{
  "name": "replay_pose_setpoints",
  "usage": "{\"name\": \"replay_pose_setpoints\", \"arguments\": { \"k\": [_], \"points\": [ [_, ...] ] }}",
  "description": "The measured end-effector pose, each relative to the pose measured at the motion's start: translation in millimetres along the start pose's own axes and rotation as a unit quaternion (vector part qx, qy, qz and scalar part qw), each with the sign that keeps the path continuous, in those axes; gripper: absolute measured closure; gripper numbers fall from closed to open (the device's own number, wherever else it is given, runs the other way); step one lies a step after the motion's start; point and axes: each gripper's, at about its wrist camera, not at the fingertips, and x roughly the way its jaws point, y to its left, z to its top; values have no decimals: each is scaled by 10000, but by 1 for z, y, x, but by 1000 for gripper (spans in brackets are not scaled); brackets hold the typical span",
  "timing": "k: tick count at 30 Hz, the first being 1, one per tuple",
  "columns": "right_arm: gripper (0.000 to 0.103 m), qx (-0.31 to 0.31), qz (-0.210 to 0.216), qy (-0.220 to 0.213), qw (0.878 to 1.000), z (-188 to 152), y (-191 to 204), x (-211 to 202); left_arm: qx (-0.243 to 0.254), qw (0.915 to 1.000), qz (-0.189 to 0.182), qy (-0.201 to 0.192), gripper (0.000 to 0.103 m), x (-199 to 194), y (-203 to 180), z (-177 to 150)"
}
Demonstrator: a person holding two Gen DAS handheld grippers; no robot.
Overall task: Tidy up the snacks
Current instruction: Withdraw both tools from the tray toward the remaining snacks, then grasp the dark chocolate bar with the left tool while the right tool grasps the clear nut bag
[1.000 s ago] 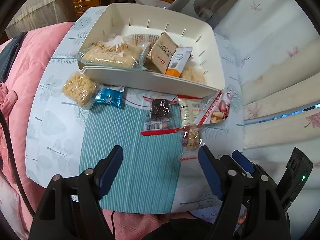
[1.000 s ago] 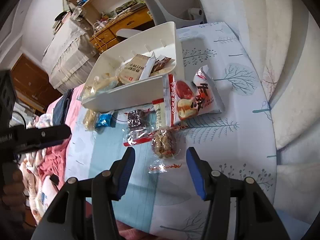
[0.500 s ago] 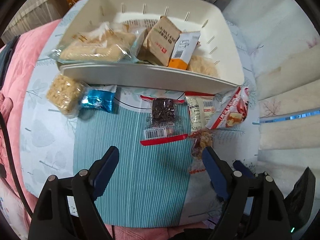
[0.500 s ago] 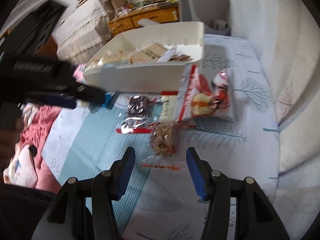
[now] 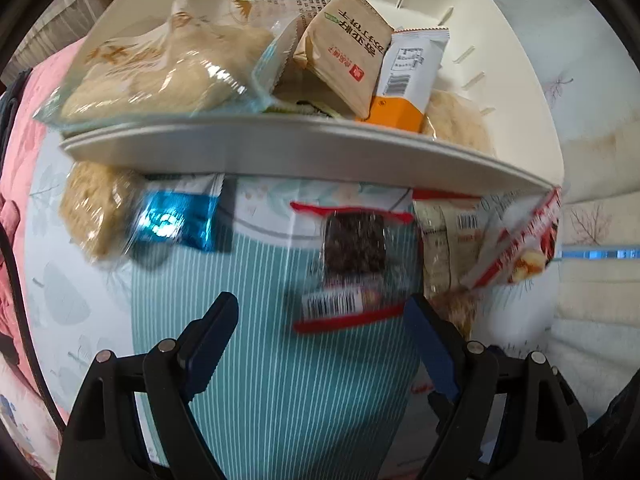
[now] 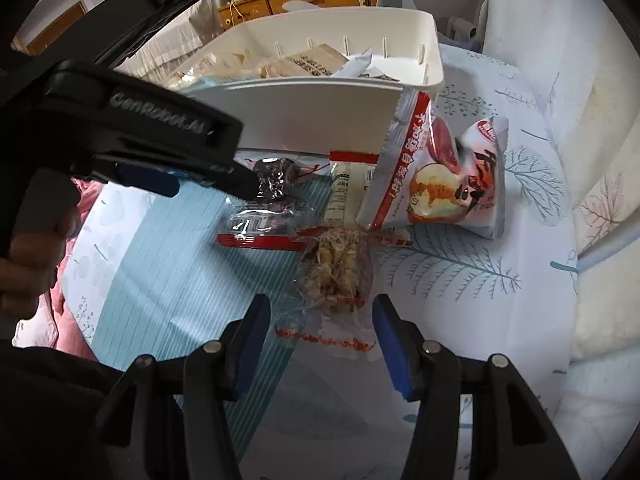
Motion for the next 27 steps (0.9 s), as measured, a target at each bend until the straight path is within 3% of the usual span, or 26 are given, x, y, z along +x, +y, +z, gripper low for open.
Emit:
{"name": "replay_pose_setpoints", "arguments": {
  "k": [11, 15, 24, 26, 27],
  "points": [
    [49, -76, -398, 117, 9991, 9, 4, 20, -140, 9996, -237, 33, 19, 33, 2, 23],
    [49, -3, -345, 277, 9990, 12, 3, 30, -120, 9995, -284, 39, 20, 42, 0, 27],
    [49, -5, -357, 310, 9989, 10, 4, 36, 101, 9997, -200, -87, 34, 51, -12, 30],
    [50, 16, -327, 332, 9989, 10, 3, 37, 49, 9998, -141, -119, 46, 51, -14, 32],
    [50, 26, -311, 342, 9989, 10, 2, 37, 9, 9998, -136, -127, 47, 51, -13, 33]
  ]
}}
